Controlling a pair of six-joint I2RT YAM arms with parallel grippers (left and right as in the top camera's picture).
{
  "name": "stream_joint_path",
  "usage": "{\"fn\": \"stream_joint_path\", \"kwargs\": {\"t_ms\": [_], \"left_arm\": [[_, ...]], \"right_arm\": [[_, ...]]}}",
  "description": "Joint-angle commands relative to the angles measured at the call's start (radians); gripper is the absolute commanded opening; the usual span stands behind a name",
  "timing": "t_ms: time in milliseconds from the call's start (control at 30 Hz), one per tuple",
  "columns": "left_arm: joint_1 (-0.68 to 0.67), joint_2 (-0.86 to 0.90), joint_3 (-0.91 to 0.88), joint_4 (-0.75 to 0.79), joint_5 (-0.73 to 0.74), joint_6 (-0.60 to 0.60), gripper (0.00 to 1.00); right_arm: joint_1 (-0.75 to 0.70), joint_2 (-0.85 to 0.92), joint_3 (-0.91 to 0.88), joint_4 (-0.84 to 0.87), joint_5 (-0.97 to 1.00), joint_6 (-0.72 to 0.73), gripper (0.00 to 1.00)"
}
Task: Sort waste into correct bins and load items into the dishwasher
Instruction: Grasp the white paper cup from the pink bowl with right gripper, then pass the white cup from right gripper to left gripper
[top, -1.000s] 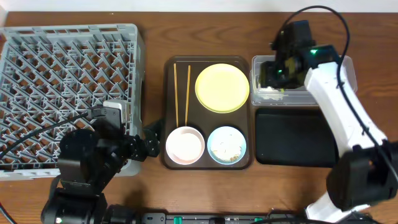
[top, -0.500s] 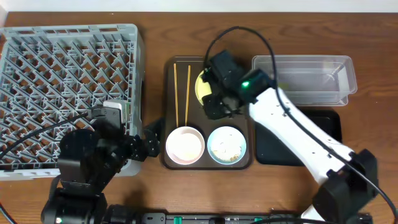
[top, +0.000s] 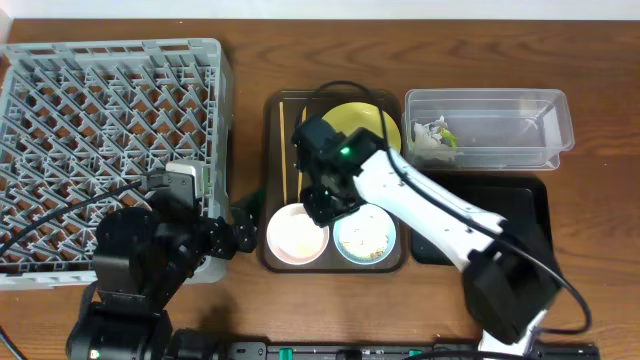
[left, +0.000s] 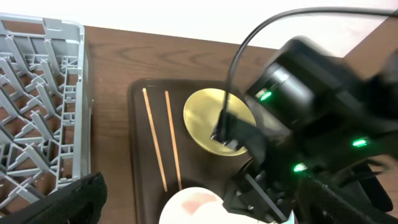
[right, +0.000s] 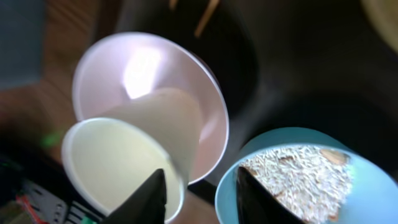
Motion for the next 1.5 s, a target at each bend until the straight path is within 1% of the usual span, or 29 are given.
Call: {"fn": "stream_joint_path", "kwargs": {"t_ms": [0,67,167,200,233,333,400,500,567,667,767,800,867,933,967,1033,1100,1167,1200,1233,1267,1300,1367,1467], "left_arm": [[0.003,-0.005,0.026,-0.001,0.019,-0.014,0.98],[0.003,-0.005,0.026,-0.001,0.02,-0.013,0.98],[0.003,-0.005,0.026,-0.006,0.021,-0.017,0.98],[0.003,-0.005,0.026,-0.017,0.02,-0.017,0.98],[0.003,-0.005,0.026,-0.021,0.021,-0.017,0.98],[0.003,-0.005,0.026,-0.07,0.02,-0.016,0.98],[0.003,-0.006,0.026,-0.113,0.019,-0.01,0.98],[0.004,-0.006,0.026,-0.144,0.006,-0.006,0.98],[0.004,-0.005,0.026,-0.14,0.002,-0.005,0.98],[0.004,-0.005,0.026,-0.11,0.037,-0.013,0.98],[0.004,0.003,0.026,-0.044,0.168,-0.048,0.98],[0.004,0.009,0.026,-0.012,0.225,-0.081,0.98],[0.009,0.023,0.026,0.087,0.388,-0.165,0.98],[0.029,0.048,0.026,0.225,0.561,-0.241,0.98],[0.051,0.069,0.026,0.306,0.64,-0.309,0.98],[0.094,0.109,0.026,0.412,0.76,-0.39,0.97],[0.153,0.172,0.026,0.525,0.917,-0.488,0.96],[0.203,0.238,0.026,0.615,1.063,-0.576,0.96],[0.223,0.271,0.026,0.649,1.129,-0.611,0.93],[0.237,0.303,0.026,0.669,1.186,-0.639,0.93],[0.247,0.332,0.026,0.677,1.236,-0.653,0.92],[0.249,0.356,0.025,0.653,1.235,-0.677,0.89],[0.249,0.389,0.023,0.602,1.235,-0.678,0.89],[0.249,0.411,0.02,0.603,1.235,-0.679,0.89]], "right_arm": [[0.018,0.037,-0.013,0.0,-0.03,-0.004,0.3],[0.017,0.038,-0.013,0.016,-0.06,-0.007,0.3],[0.021,0.038,-0.013,0.026,-0.106,-0.014,0.38],[0.021,0.038,-0.013,0.019,-0.106,-0.021,0.38],[0.021,0.038,-0.013,0.015,-0.105,-0.021,0.35],[0.014,0.038,-0.013,0.014,-0.096,-0.021,0.15],[-0.001,0.029,-0.008,0.01,-0.078,-0.021,0.07],[-0.049,-0.003,0.001,0.007,-0.084,-0.021,0.01],[-0.095,-0.045,0.004,0.01,-0.131,-0.03,0.01],[-0.157,-0.119,0.004,0.026,-0.258,-0.129,0.01],[-0.226,-0.207,0.004,0.027,-0.308,-0.167,0.01],[-0.248,-0.233,0.004,0.031,-0.325,-0.177,0.01],[-0.291,-0.286,0.004,0.05,-0.389,-0.204,0.01],[-0.333,-0.337,0.003,0.084,-0.492,-0.255,0.01],[-0.353,-0.365,0.004,0.104,-0.546,-0.275,0.01],[-0.375,-0.401,0.004,0.13,-0.599,-0.277,0.01],[-0.385,-0.426,0.003,0.154,-0.635,-0.277,0.01],[-0.387,-0.44,0.004,0.177,-0.672,-0.277,0.01],[-0.386,-0.444,0.003,0.189,-0.693,-0.277,0.01],[-0.386,-0.445,0.003,0.201,-0.718,-0.277,0.01],[-0.386,-0.445,0.003,0.217,-0.753,-0.281,0.01],[-0.386,-0.445,0.003,0.23,-0.793,-0.293,0.01],[-0.386,-0.444,0.003,0.252,-0.882,-0.33,0.01],[-0.387,-0.445,0.003,0.274,-0.971,-0.347,0.01]]}}
